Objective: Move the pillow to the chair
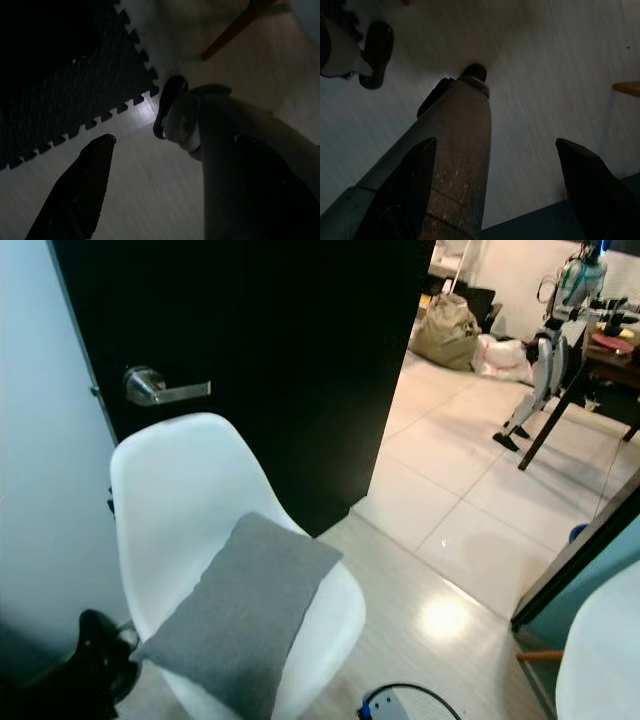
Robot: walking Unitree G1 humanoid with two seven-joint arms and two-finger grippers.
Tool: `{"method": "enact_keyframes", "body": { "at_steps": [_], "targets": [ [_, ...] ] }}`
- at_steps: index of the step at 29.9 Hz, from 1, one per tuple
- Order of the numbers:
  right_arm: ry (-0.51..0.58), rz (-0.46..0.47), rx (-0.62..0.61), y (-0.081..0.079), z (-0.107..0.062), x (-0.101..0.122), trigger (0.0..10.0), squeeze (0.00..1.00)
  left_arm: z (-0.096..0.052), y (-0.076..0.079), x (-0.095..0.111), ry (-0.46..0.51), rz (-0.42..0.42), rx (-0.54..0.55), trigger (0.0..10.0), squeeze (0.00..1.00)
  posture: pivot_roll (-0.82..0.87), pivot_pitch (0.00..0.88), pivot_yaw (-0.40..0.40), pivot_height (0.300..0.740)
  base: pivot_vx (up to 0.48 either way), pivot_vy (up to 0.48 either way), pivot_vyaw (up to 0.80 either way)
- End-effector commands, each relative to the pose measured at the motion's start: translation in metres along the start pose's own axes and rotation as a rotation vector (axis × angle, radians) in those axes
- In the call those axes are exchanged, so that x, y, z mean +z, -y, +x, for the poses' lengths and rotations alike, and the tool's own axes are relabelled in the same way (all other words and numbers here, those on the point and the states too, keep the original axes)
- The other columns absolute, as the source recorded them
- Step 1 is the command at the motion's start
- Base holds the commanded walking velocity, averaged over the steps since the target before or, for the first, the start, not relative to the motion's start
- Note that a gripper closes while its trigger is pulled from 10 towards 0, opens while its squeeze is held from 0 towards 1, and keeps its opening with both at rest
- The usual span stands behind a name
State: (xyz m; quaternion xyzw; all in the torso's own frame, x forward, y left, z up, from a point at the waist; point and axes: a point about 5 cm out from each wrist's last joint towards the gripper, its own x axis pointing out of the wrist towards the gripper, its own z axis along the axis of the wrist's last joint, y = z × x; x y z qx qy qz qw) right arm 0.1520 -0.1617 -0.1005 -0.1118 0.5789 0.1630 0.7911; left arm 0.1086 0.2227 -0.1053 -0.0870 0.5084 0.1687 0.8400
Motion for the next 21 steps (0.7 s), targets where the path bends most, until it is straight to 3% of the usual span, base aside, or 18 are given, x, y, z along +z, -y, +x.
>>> {"method": "enact_keyframes", "body": {
  "at_steps": [1, 9, 14, 20, 21],
  "targets": [
    [-0.012, -0.027, -0.009, 0.000, 0.000, 0.000, 10.0, 0.00, -0.002, -0.003, -0.011, -0.044, 0.007, 0.004, 10.0, 0.00, 0.23, 0.000, -0.126, 0.740, -0.311, 0.000, 0.00],
    [-0.008, -0.056, -0.007, -0.007, 0.001, 0.007, 10.0, 0.00, -0.001, 0.001, -0.011, -0.042, 0.011, -0.004, 10.0, 0.00, 0.23, 0.000, -0.139, 0.740, -0.317, 0.000, 0.00],
    [-0.006, -0.054, -0.026, -0.003, 0.001, 0.008, 10.0, 0.00, -0.001, 0.006, -0.012, -0.044, 0.007, -0.011, 10.0, 0.00, 0.22, 0.000, -0.137, 0.740, -0.322, 0.000, 0.00],
    [-0.016, 0.000, -0.094, 0.017, -0.003, -0.007, 10.0, 0.00, -0.002, 0.019, -0.018, -0.066, 0.025, -0.047, 10.0, 0.00, 0.19, 0.000, -0.103, 0.740, -0.317, 0.000, 0.00],
    [-0.027, 0.045, -0.145, 0.030, -0.007, -0.020, 10.0, 0.00, -0.002, 0.023, -0.020, -0.084, 0.066, -0.062, 10.0, 0.00, 0.16, 0.000, -0.093, 0.740, -0.319, 0.000, 0.00]
  ]
}}
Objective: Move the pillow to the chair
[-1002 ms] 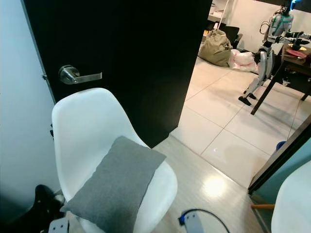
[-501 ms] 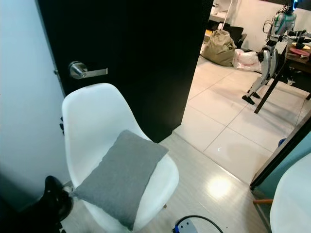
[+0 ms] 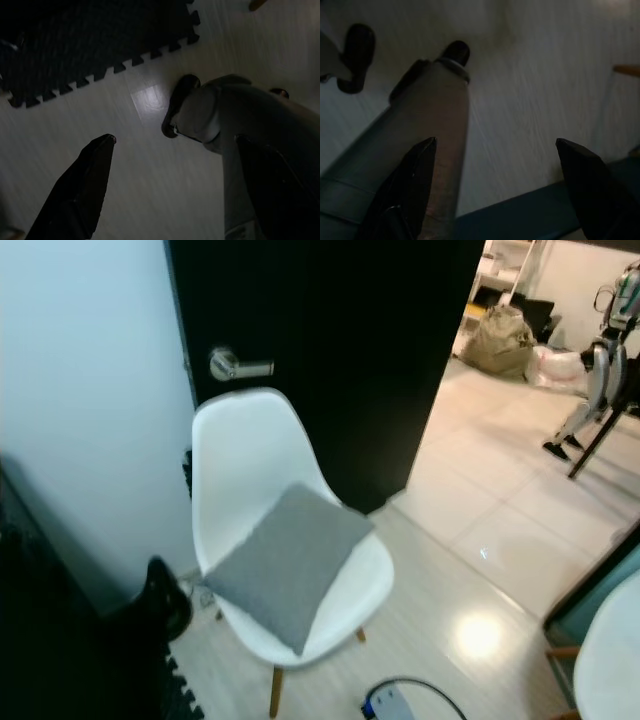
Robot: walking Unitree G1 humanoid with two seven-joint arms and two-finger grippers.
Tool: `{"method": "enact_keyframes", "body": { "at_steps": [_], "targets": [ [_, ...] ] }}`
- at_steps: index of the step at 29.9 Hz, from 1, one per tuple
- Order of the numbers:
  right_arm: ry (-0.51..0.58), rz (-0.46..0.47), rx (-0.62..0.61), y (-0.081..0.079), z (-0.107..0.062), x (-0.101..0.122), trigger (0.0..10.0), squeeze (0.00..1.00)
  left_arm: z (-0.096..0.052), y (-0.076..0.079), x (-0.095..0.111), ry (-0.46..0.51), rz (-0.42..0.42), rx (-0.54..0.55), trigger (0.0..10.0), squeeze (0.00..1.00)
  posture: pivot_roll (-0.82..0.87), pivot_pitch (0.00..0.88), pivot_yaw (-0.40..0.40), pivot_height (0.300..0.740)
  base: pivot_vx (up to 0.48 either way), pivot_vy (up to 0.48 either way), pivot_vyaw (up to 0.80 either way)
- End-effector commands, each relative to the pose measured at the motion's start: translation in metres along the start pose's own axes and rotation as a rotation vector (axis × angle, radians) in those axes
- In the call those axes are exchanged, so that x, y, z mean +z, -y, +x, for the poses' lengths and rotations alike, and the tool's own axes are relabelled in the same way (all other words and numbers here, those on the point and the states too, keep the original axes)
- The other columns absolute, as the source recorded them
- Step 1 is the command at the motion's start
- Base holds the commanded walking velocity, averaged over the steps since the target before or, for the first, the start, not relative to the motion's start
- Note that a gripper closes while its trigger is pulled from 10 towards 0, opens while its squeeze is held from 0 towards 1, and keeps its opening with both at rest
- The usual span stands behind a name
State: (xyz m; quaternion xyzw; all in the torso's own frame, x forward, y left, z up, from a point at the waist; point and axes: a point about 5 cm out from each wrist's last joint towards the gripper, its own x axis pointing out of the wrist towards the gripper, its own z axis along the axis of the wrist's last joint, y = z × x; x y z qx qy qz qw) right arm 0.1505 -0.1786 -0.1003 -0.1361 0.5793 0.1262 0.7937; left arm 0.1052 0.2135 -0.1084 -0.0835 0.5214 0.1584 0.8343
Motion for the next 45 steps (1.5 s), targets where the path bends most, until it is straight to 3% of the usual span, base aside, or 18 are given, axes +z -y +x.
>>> {"method": "enact_keyframes", "body": {
  "at_steps": [1, 9, 12, 18, 27, 30, 45],
  "targets": [
    [-0.017, 0.068, -0.075, 0.020, -0.004, -0.016, 10.0, 0.00, -0.001, 0.017, -0.012, -0.057, 0.059, -0.060, 10.0, 0.00, 0.15, 0.000, -0.092, 0.740, -0.319, 0.000, 0.00],
    [0.020, 0.130, -0.121, 0.037, -0.007, -0.013, 10.0, 0.00, 0.003, 0.023, 0.010, -0.005, 0.128, -0.098, 10.0, 0.00, 0.08, 0.000, -0.067, 0.740, -0.317, 0.000, 0.00],
    [0.034, 0.250, -0.172, 0.045, -0.009, -0.012, 10.0, 0.00, 0.004, 0.030, 0.023, 0.014, 0.228, -0.133, 10.0, 0.00, 0.07, 0.000, -0.052, 0.740, -0.316, 0.000, 0.00],
    [0.013, 0.296, -0.191, 0.044, -0.009, -0.018, 10.0, 0.00, 0.004, 0.033, 0.023, 0.013, 0.229, -0.142, 10.0, 0.00, 0.06, 0.000, -0.039, 0.740, -0.312, 0.000, -0.13],
    [0.005, 0.253, -0.169, 0.036, -0.007, -0.020, 10.0, 0.00, 0.003, 0.032, 0.015, -0.013, 0.241, -0.132, 10.0, 0.00, 0.05, 0.000, -0.042, 0.740, -0.032, 0.000, -0.76],
    [0.021, 0.242, -0.166, 0.036, -0.007, -0.015, 10.0, 0.00, 0.003, 0.037, 0.014, -0.012, 0.302, -0.152, 10.0, 0.00, 0.05, 0.000, -0.052, 0.740, 0.000, 0.000, -0.76],
    [0.028, 0.192, -0.169, 0.039, -0.007, -0.009, 10.0, 0.00, 0.002, 0.044, 0.009, -0.012, 0.417, -0.176, 10.0, 0.00, 0.06, 0.000, -0.059, 0.740, 0.000, 0.000, -0.76]
  ]
}}
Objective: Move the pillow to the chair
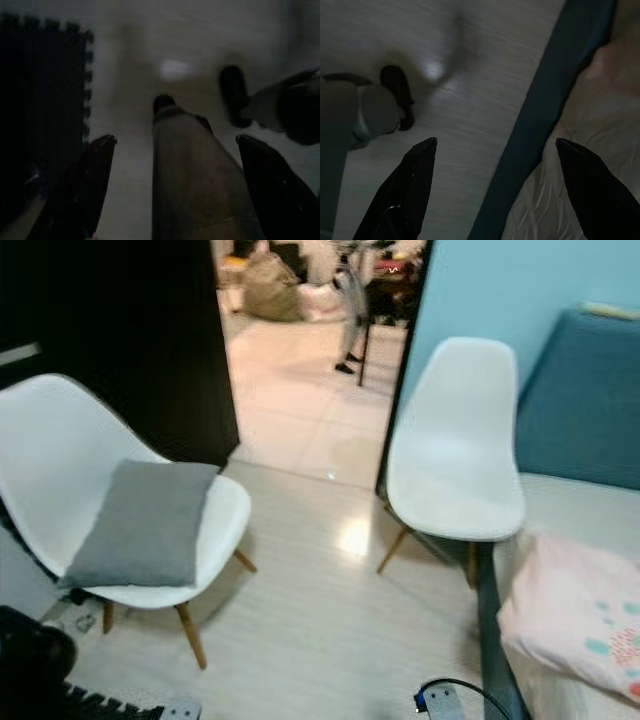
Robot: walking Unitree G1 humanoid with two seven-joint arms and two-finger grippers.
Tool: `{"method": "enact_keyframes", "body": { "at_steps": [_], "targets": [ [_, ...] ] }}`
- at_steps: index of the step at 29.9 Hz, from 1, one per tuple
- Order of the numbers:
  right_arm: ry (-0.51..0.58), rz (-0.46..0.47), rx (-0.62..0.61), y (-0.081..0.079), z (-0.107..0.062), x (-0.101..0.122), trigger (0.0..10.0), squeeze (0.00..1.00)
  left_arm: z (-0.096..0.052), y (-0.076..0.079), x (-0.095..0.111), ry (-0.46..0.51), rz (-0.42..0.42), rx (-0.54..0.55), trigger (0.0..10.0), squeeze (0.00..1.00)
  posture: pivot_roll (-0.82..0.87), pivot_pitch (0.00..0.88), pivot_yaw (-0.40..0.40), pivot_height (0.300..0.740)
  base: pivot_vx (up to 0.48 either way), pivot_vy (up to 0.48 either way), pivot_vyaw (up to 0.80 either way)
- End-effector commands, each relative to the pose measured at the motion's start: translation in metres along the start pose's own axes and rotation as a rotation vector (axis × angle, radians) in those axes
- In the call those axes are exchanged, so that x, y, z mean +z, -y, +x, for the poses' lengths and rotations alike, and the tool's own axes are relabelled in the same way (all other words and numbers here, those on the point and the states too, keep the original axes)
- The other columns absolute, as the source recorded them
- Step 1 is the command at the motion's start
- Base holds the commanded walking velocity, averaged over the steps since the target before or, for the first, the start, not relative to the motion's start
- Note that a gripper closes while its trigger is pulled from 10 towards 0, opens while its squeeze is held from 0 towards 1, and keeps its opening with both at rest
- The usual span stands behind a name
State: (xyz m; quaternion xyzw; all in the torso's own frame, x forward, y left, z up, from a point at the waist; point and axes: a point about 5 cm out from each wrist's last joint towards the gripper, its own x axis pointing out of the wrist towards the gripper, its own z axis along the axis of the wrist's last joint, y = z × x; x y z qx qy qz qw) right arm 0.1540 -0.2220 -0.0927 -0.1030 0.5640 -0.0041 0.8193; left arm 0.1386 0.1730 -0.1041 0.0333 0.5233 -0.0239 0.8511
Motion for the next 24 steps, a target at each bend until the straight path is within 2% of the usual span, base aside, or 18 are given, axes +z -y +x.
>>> {"method": "enact_keyframes", "body": {
  "at_steps": [1, 10, 24],
  "targets": [
    [-0.001, -0.020, 0.013, -0.0035, 0.0002, -0.0004, 10.0, 0.00, -0.0017, -0.0013, -0.0115, -0.039, 0.028, 0.008, 10.0, 0.00, 0.06, 0.000, -0.059, 0.740, 0.000, 0.000, -0.76],
    [-0.008, -0.049, 0.022, -0.0044, 0.0002, -0.0032, 10.0, 0.00, -0.0029, 0.0025, -0.0197, -0.061, 0.052, 0.007, 10.0, 0.00, 0.06, 0.000, -0.064, 0.740, 0.000, 0.000, -0.76],
    [-0.005, -0.113, 0.040, -0.0078, 0.0003, -0.0009, 10.0, 0.00, -0.0017, 0.0011, -0.0128, -0.042, 0.074, 0.029, 10.0, 0.00, 0.07, 0.000, -0.076, 0.740, 0.000, 0.000, -0.76]
  ]
}}
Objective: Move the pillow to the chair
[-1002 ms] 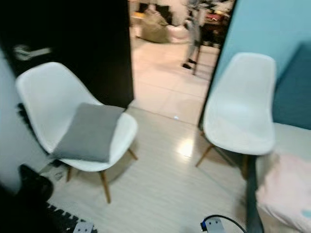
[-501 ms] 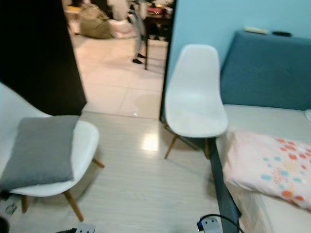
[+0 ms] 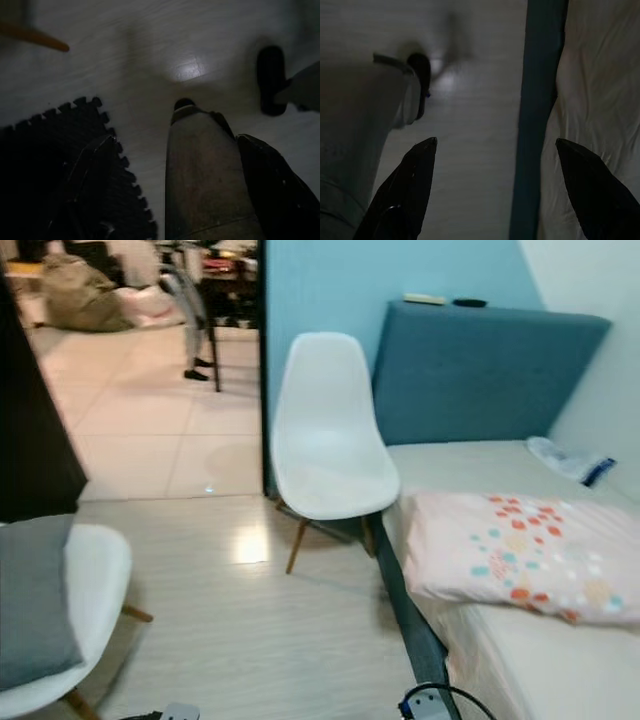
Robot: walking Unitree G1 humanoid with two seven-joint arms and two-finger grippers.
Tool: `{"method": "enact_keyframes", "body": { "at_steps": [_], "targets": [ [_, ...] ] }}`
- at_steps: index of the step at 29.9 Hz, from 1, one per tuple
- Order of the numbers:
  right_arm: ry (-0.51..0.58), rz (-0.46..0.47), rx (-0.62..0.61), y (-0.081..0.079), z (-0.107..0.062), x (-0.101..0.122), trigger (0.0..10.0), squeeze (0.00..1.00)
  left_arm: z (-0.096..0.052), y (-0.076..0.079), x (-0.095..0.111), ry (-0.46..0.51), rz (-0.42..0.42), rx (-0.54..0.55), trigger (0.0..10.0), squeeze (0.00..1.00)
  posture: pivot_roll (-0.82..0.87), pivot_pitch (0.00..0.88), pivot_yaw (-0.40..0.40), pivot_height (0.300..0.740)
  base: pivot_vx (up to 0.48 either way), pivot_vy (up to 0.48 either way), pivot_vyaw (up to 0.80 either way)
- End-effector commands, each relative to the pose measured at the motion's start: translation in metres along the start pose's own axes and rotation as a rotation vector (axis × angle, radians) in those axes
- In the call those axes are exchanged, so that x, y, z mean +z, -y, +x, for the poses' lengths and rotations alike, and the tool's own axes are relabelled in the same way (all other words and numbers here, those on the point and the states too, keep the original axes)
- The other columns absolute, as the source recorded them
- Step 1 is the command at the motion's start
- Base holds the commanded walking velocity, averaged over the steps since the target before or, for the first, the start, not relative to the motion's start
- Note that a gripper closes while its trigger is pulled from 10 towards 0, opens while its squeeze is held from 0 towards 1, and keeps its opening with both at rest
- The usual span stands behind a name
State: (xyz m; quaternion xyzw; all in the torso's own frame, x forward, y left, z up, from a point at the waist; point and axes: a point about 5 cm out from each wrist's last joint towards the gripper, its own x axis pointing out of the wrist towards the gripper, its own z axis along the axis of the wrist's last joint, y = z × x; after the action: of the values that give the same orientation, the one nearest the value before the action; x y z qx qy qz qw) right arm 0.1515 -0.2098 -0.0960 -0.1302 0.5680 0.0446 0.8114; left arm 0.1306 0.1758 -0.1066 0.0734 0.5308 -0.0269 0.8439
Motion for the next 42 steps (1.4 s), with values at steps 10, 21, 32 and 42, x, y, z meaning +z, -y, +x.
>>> {"method": "enact_keyframes", "body": {
  "at_steps": [10, 21, 32, 42],
  "targets": [
    [0.039, 0.040, -0.026, 0.011, -0.001, 0.011, 10.0, 0.00, 0.001, 0.008, 0.007, 0.009, 0.032, -0.032, 10.0, 0.00, 0.07, 0.000, -0.053, 0.740, 0.000, 0.000, -0.76],
    [0.017, 0.040, 0.002, -0.002, 0.000, 0.002, 10.0, 0.00, 0.001, -0.008, 0.007, 0.016, -0.041, 0.025, 10.0, 0.00, 0.04, 0.000, -0.022, 0.740, 0.000, 0.000, -0.76],
    [0.024, 0.096, -0.044, 0.016, -0.002, 0.003, 10.0, 0.00, 0.002, 0.017, 0.016, 0.041, 0.031, -0.071, 10.0, 0.00, 0.00, 0.000, -0.016, 0.740, 0.000, 0.000, -0.76],
    [0.041, 0.091, -0.018, 0.006, -0.001, 0.009, 10.0, 0.00, 0.003, 0.010, 0.026, 0.069, -0.051, -0.060, 10.0, 0.00, 0.02, 0.000, -0.032, 0.740, 0.000, 0.000, -0.75]
  ]
}}
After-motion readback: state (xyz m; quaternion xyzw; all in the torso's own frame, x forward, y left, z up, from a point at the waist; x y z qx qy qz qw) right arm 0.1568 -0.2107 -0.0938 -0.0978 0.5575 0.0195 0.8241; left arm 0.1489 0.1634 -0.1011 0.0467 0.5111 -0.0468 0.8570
